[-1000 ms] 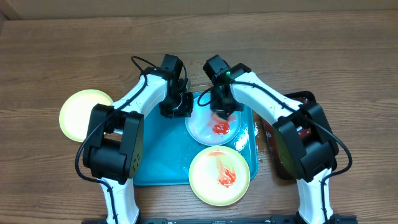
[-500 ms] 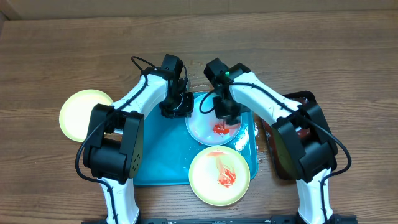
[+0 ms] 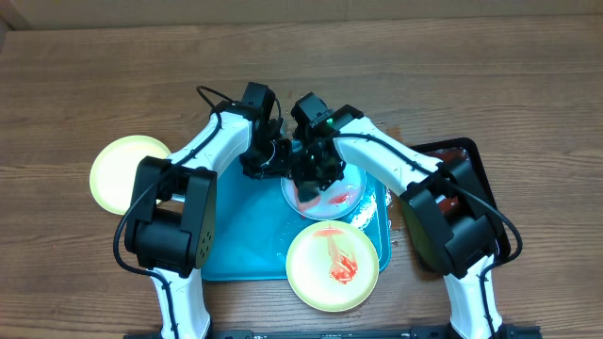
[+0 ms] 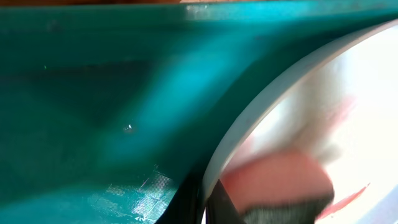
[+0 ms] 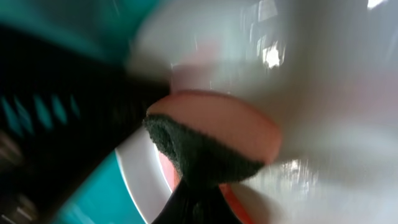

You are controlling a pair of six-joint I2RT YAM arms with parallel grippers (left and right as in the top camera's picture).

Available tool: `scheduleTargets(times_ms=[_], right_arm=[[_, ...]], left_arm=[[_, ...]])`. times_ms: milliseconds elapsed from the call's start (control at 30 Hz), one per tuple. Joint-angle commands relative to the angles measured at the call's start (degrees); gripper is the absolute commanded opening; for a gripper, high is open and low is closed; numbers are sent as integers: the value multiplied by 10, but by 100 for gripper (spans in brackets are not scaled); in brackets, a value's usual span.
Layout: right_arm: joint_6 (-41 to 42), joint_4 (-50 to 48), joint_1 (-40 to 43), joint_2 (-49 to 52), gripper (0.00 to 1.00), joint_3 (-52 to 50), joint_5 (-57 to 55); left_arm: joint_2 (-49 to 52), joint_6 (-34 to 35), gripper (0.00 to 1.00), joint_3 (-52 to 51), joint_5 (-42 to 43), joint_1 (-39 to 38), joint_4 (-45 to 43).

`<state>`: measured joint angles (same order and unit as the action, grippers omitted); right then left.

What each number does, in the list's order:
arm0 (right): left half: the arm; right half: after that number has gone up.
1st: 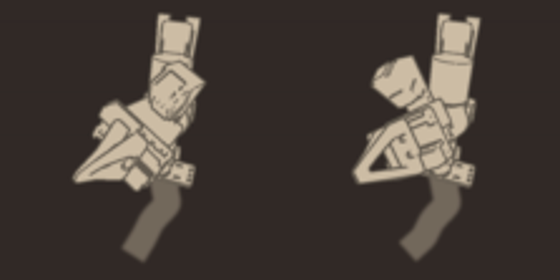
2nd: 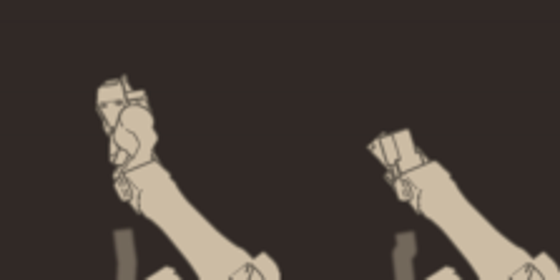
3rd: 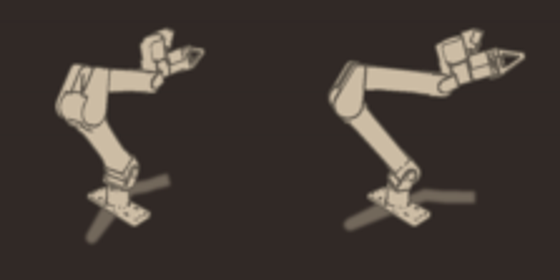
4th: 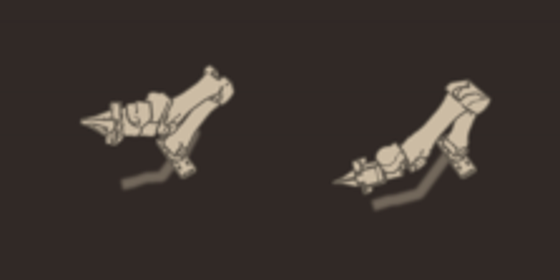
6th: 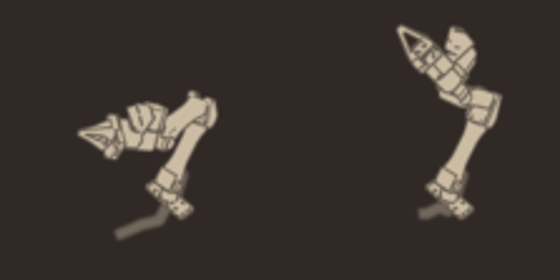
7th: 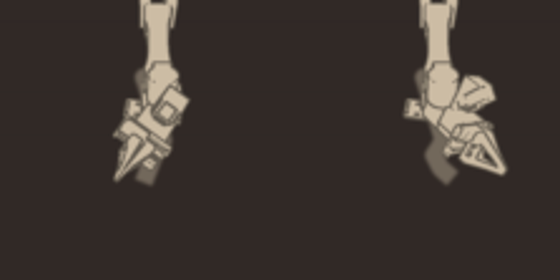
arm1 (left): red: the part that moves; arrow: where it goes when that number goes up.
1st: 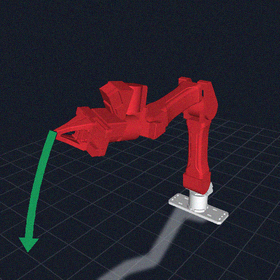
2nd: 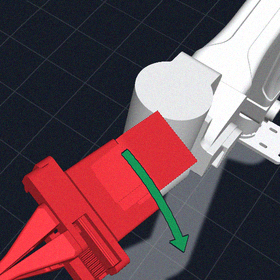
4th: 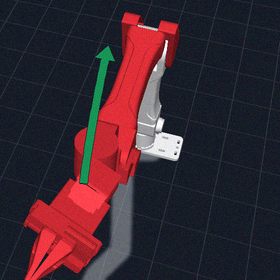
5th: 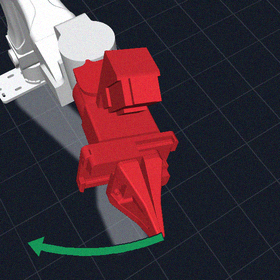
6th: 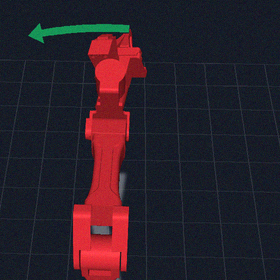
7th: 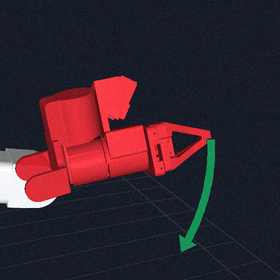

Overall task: Clean dirty plates on tray and stack at the side
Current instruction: 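Scrub the white plate with the sponge while the left gripper holds it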

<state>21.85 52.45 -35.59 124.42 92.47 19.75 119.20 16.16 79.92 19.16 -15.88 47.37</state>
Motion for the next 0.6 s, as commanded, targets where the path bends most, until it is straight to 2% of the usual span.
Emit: scheduleTargets(times_ms=[0,233,567], right_arm=[[81,-48,11,10,4,2,-19],[112,-84,49,10,4,2,-142],[45,32,76,10,4,2,-394]], left_arm=[[62,20,4,-30,-90,2,6],[62,21,4,-30,-90,2,10],[62,28,4,-30,-90,2,14]])
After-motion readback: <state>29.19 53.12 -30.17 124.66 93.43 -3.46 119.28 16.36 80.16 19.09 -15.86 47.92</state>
